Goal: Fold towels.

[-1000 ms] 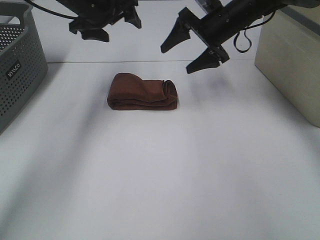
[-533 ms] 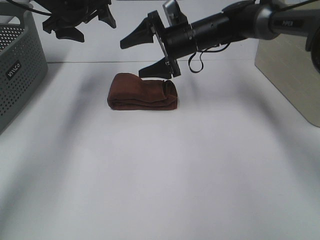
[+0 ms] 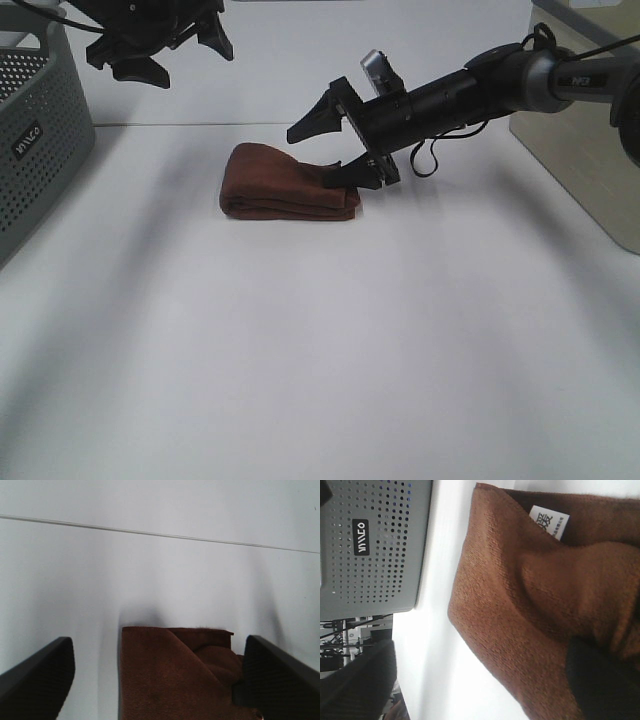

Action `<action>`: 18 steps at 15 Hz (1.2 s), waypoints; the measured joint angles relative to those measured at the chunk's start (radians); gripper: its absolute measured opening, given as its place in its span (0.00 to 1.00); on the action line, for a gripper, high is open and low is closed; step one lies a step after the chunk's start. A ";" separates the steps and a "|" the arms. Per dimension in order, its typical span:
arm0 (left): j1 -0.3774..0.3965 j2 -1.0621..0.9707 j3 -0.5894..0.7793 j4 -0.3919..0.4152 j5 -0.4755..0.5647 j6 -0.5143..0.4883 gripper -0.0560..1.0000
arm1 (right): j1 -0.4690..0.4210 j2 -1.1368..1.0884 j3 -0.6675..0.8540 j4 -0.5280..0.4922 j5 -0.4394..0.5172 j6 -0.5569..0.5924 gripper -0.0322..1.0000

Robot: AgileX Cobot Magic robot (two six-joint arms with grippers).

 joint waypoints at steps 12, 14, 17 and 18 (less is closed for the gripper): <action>0.000 -0.027 -0.001 0.013 0.272 0.100 0.87 | -0.040 -0.276 -0.007 -0.549 0.083 0.208 0.87; 0.000 -0.078 -0.001 0.044 0.342 0.114 0.87 | -0.040 -0.331 -0.008 -0.610 0.134 0.266 0.87; 0.000 -0.201 -0.001 0.117 0.418 0.123 0.87 | -0.040 -0.427 0.010 -0.702 0.139 0.355 0.87; 0.000 -0.243 -0.001 0.139 0.443 0.123 0.87 | -0.040 -0.474 0.035 -0.738 0.139 0.377 0.87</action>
